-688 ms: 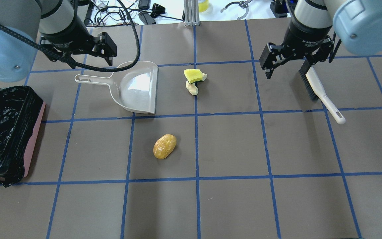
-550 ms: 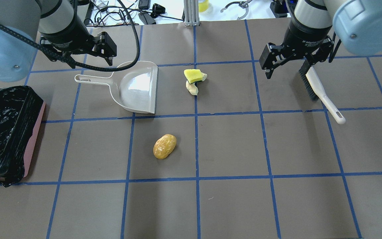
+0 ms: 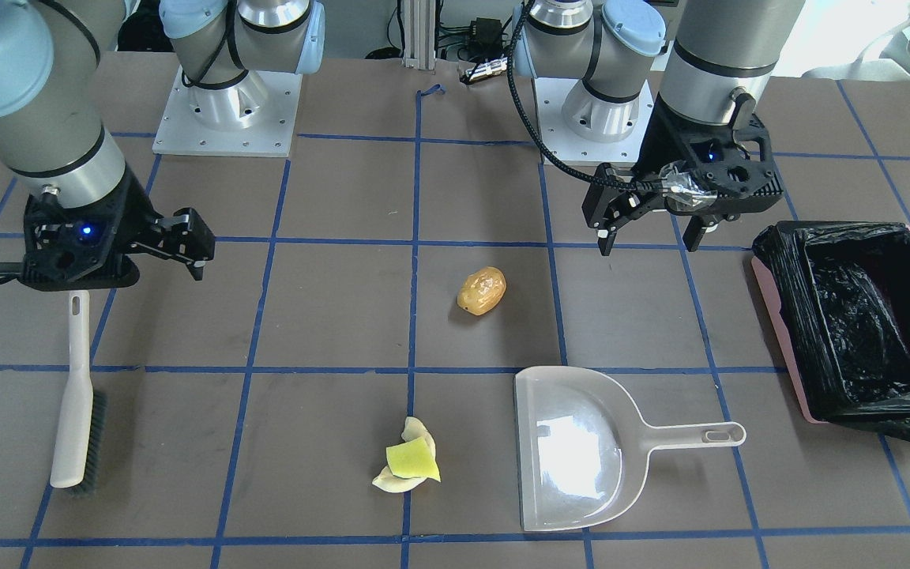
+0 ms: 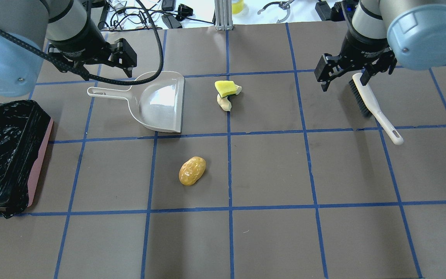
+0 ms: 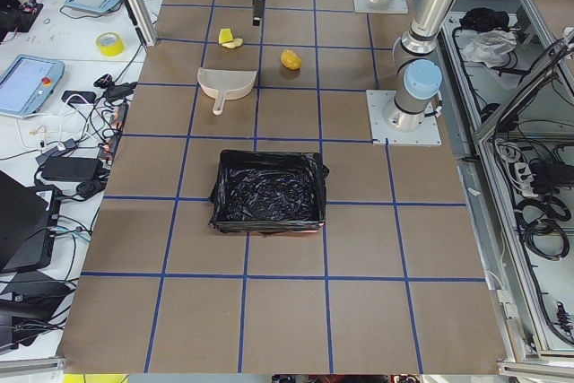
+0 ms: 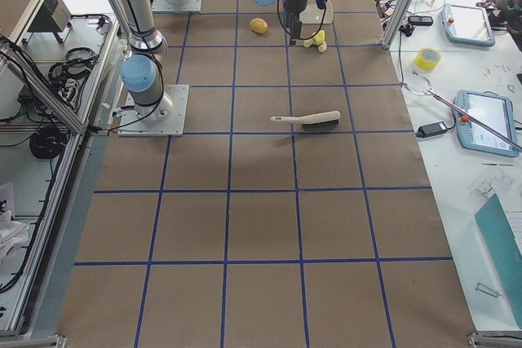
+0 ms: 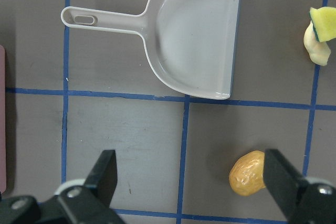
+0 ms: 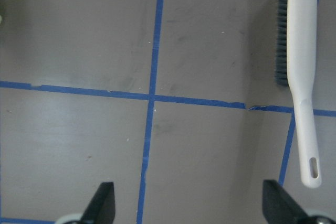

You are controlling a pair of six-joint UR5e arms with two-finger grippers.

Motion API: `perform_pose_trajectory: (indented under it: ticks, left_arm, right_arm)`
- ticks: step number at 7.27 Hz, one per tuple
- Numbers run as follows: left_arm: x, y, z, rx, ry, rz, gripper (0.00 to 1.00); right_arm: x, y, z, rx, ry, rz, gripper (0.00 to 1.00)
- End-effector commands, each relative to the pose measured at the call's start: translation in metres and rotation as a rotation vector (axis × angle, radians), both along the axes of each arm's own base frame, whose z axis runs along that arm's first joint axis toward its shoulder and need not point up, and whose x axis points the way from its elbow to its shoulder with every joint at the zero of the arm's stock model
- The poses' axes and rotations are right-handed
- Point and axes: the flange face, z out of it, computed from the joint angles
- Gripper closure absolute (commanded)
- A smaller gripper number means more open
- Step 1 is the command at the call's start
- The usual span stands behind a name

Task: Sweep and dump trash into bin
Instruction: 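Grasp the white dustpan handle with the left gripper while the right grasps the brush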

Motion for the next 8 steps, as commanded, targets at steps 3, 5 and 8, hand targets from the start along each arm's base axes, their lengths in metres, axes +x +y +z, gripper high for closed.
perform_pose_trajectory:
  ticks: [3, 5, 8]
  left_arm:
    - [0.018, -0.061, -0.099, 0.086, -0.059, -0.349, 0.0]
    - [0.047, -0.107, -0.162, 0.098, -0.098, -0.587, 0.0]
    - [0.09, -0.128, -0.203, 0.156, -0.157, -1.121, 0.0]
  right_arm:
    - [-0.144, -0.009, -0.1, -0.065, 0.032, 0.213, 0.01]
    - [-0.169, 0.009, -0.138, -0.085, 0.0, 0.23, 0.01]
    - [-0.169, 0.032, -0.164, -0.051, -0.019, 0.28, 0.01]
